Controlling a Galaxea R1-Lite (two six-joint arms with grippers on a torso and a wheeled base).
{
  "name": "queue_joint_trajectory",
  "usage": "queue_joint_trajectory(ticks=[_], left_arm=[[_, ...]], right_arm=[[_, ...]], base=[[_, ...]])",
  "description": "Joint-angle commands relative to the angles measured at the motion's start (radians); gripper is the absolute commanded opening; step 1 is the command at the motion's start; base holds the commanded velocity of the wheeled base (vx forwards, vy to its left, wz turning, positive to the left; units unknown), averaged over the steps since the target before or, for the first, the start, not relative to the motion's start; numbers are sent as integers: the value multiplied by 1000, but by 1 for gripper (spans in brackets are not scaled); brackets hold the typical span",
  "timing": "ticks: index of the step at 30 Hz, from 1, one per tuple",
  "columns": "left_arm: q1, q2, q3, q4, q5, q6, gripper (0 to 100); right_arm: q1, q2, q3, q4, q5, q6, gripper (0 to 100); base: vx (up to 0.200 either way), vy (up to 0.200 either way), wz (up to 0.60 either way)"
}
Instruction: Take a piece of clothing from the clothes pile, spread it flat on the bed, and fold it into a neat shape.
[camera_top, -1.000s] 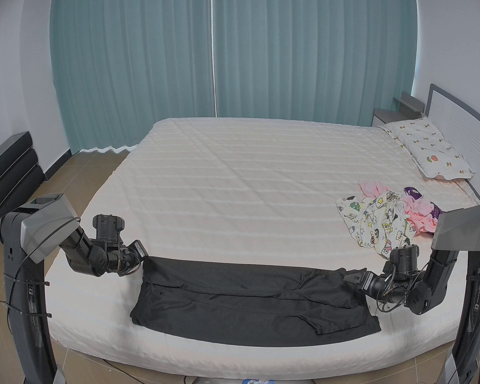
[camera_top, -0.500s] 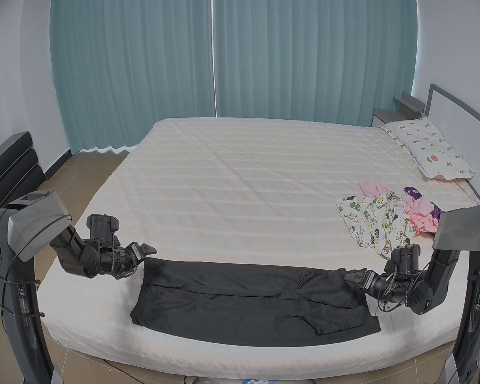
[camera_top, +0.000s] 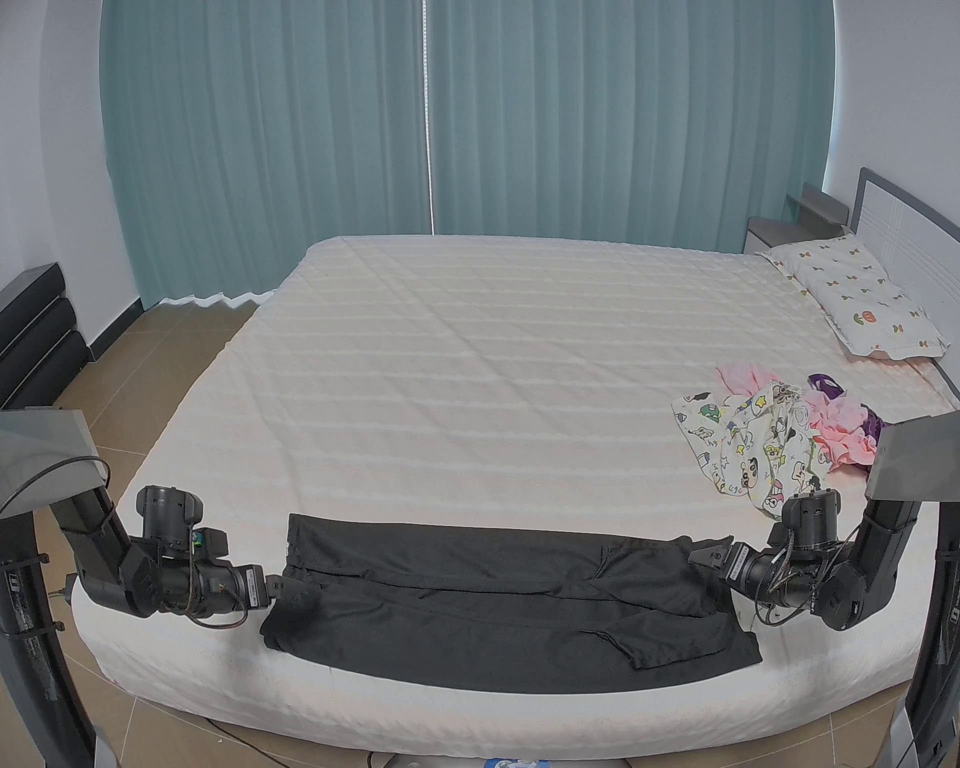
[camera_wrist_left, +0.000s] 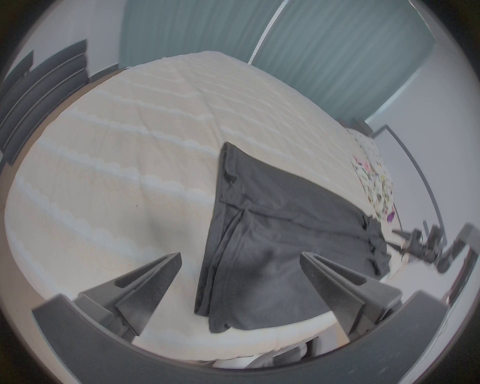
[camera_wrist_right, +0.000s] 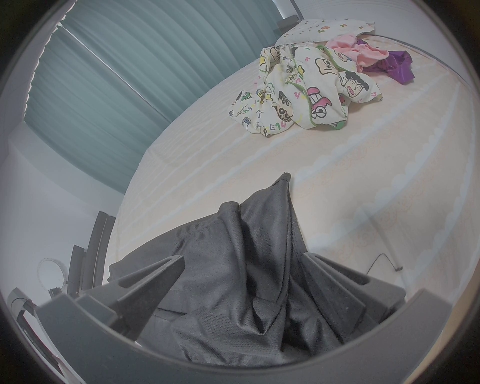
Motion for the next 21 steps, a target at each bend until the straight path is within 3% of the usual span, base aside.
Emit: queue_joint_trajectory(ticks=[1, 8, 12, 13, 21], left_arm=[[-4, 32, 41, -29, -2, 44, 100], [-30, 75, 7, -29, 3, 52, 100], [-39, 98, -2, -29, 46, 57, 100], [-41, 97, 0, -29, 52, 57, 0], [-30, 77, 46, -14, 133, 58, 0]], right_arm=[[3, 0, 2, 0, 1, 0, 100], [4, 0, 7, -2, 2, 0, 100], [4, 0, 8, -2, 2, 0, 100], [4, 0, 8, 0, 2, 0, 100], [6, 0, 8, -2, 1, -2, 100]], base=[[0, 0, 0], [0, 0, 0], [0, 0, 0], [0, 0, 0], [0, 0, 0]])
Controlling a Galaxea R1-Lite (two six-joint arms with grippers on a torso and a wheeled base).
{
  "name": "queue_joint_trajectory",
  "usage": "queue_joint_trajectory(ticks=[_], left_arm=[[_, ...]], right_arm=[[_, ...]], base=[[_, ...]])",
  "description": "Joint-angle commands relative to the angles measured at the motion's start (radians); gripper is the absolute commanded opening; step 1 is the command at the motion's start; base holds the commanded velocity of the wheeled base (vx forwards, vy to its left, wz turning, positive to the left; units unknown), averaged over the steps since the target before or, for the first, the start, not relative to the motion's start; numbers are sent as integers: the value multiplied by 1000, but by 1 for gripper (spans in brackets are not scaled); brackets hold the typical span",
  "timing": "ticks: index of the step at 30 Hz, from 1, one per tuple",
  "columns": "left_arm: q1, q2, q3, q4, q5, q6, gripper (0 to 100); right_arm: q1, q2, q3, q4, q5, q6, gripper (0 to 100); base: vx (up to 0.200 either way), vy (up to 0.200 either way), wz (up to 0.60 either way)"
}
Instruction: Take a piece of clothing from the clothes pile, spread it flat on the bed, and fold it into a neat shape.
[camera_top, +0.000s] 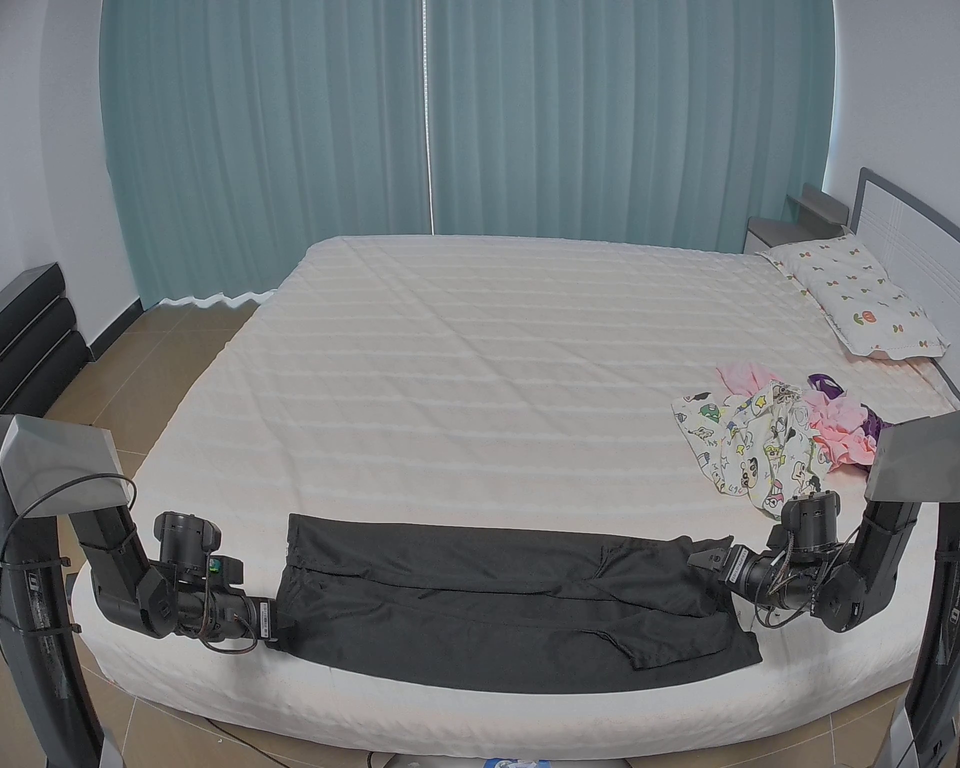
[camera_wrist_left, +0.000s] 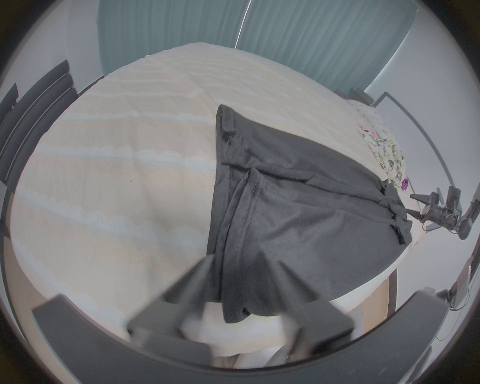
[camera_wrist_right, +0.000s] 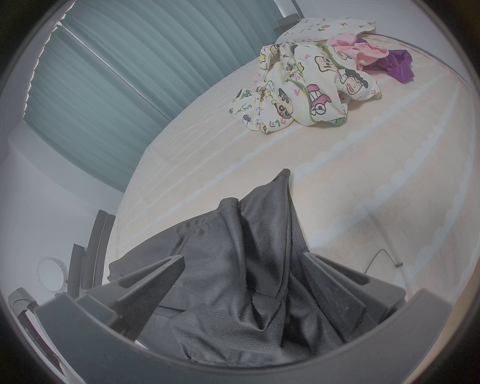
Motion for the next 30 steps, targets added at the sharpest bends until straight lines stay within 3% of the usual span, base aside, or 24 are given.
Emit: queue_joint_trajectory(ticks=[1, 4, 12, 13, 18, 22, 25, 30], left_arm=[[9, -4, 25, 8, 19, 0, 0], [12, -6, 42, 12, 65, 9, 0], [17, -9, 51, 12, 71, 17, 0], [17, -9, 51, 12, 71, 17, 100], [21, -32, 23, 8, 69, -4, 100], [30, -81, -31, 15, 57, -76, 100], [27, -92, -110, 48, 46, -155, 100], [3, -63, -216, 130, 17, -169, 100]], right_arm=[[1, 0, 0, 1, -1, 1, 100], [1, 0, 2, 1, -1, 1, 100], [1, 0, 2, -1, -1, 1, 100], [1, 0, 2, -1, -1, 1, 100], [1, -2, 2, -1, -1, 1, 100], [1, -2, 2, -1, -1, -1, 100], [1, -3, 2, -1, -1, 1, 100], [1, -2, 2, -1, -1, 1, 100]], base=[[0, 0, 0], [0, 0, 0], [0, 0, 0], [0, 0, 0], [0, 0, 0], [0, 0, 0], [0, 0, 0], [0, 0, 0]])
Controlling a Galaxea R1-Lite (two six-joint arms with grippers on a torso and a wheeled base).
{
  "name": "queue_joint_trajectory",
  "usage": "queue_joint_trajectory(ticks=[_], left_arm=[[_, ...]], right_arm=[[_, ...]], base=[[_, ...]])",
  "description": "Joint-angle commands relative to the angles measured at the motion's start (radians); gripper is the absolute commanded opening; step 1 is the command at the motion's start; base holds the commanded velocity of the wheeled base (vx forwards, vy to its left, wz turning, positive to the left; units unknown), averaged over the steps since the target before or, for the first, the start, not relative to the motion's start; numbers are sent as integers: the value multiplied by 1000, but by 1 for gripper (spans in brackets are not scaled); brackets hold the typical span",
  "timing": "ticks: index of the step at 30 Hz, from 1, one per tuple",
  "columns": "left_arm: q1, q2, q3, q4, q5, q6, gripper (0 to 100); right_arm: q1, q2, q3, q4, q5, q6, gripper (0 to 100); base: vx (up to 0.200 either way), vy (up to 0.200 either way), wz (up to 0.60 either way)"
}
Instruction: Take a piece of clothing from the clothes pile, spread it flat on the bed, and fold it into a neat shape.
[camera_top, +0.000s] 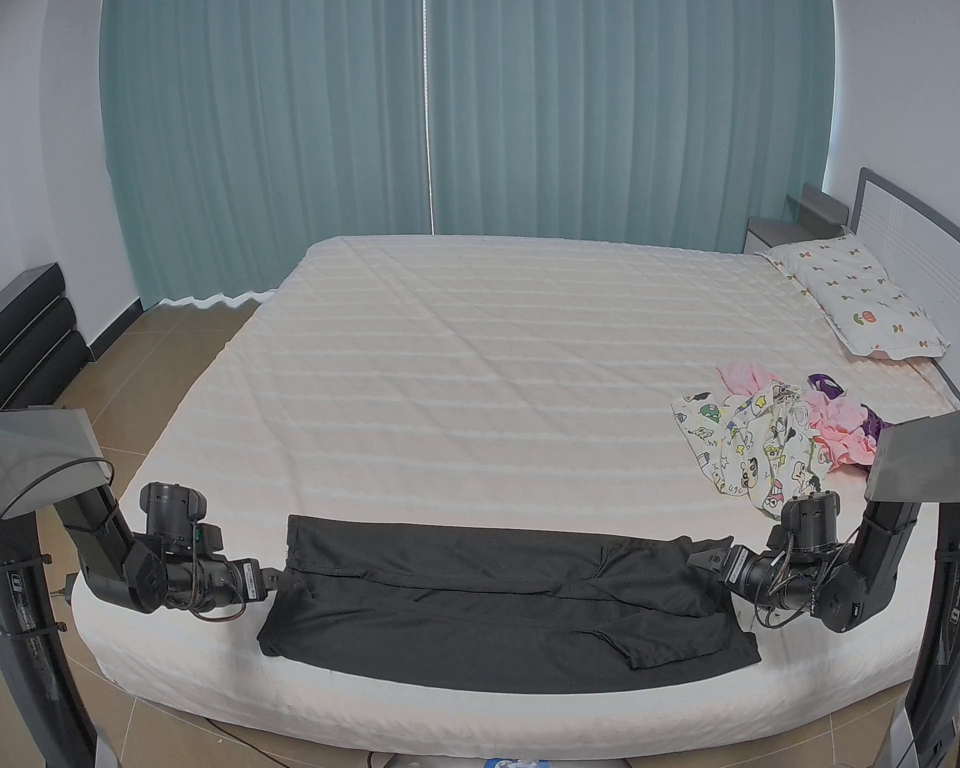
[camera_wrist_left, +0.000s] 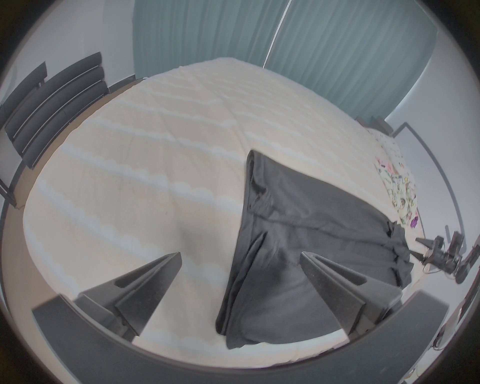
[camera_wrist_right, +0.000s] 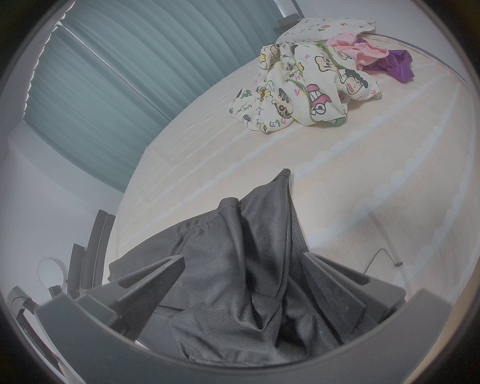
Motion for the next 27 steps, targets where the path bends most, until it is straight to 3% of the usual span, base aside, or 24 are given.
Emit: queue_joint_trajectory(ticks=[1, 8, 27], left_arm=[[-24, 28, -118, 53, -24, -15, 100], [-49, 143, -216, 59, -14, -2, 100], [-99, 200, -238, 59, -3, 31, 100]], right_arm=[[0, 0, 0, 0, 2, 0, 100], [0, 1, 0, 0, 0, -1, 100], [-1, 3, -1, 0, 0, -1, 100]], base=[[0, 0, 0], [0, 0, 0], [0, 0, 0]])
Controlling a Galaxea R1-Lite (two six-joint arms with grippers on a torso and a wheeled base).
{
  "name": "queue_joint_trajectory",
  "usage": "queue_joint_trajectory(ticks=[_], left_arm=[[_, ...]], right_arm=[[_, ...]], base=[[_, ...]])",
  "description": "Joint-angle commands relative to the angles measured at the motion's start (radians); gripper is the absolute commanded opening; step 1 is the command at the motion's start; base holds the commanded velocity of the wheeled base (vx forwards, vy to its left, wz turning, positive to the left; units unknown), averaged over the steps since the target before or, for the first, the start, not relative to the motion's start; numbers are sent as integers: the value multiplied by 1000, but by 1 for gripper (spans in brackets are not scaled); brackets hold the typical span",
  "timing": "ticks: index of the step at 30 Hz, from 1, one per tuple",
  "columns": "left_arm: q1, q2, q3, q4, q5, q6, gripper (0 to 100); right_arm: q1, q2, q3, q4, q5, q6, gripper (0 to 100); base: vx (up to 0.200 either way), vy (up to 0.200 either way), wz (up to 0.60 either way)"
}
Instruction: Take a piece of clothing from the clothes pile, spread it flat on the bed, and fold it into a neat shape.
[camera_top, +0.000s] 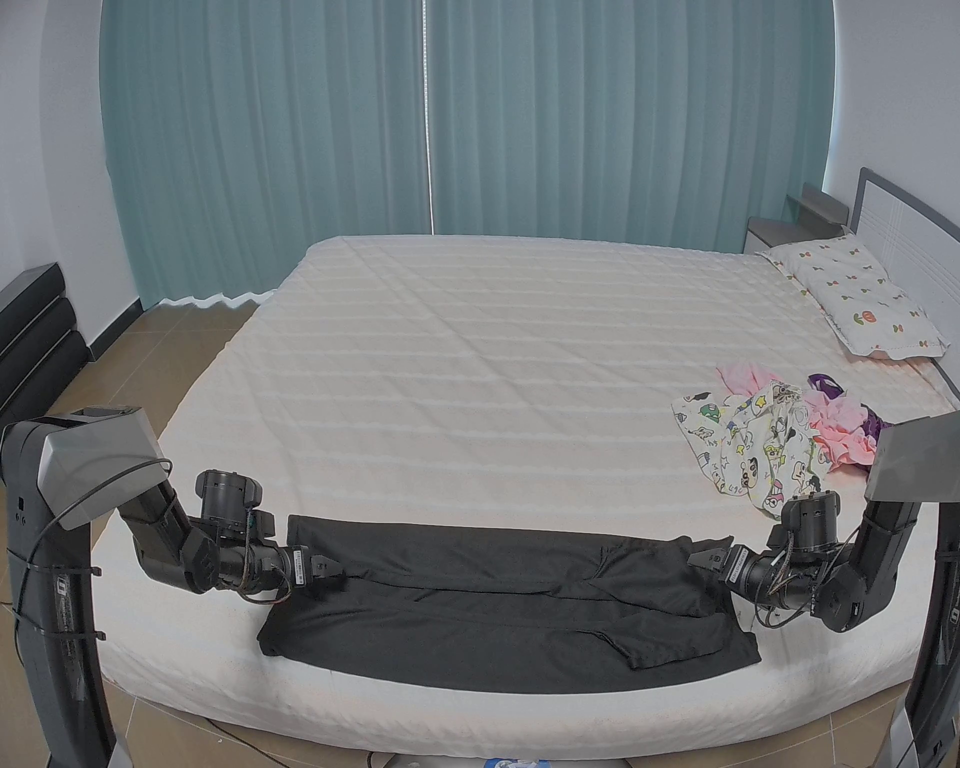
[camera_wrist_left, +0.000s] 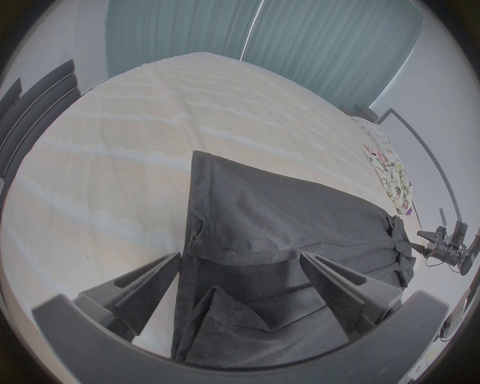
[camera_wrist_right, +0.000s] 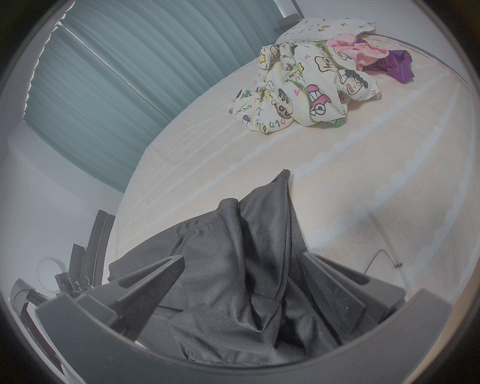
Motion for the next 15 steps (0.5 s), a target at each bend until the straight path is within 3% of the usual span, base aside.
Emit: queue_joint_trajectory(ticks=[1, 3, 4, 15], left_arm=[[-2, 27, -5, -1, 12, 2, 100], [-2, 28, -5, -1, 18, 4, 100], [-4, 27, -3, -1, 18, 4, 0], [10, 11, 17, -1, 24, 5, 0]], right_arm=[[0, 2, 0, 0, 0, 0, 100], [0, 3, 0, 0, 0, 0, 100], [0, 3, 0, 0, 0, 0, 100], [0, 5, 0, 0, 0, 0, 100]], base=[[0, 0, 0], [0, 0, 0], [0, 0, 0], [0, 0, 0]])
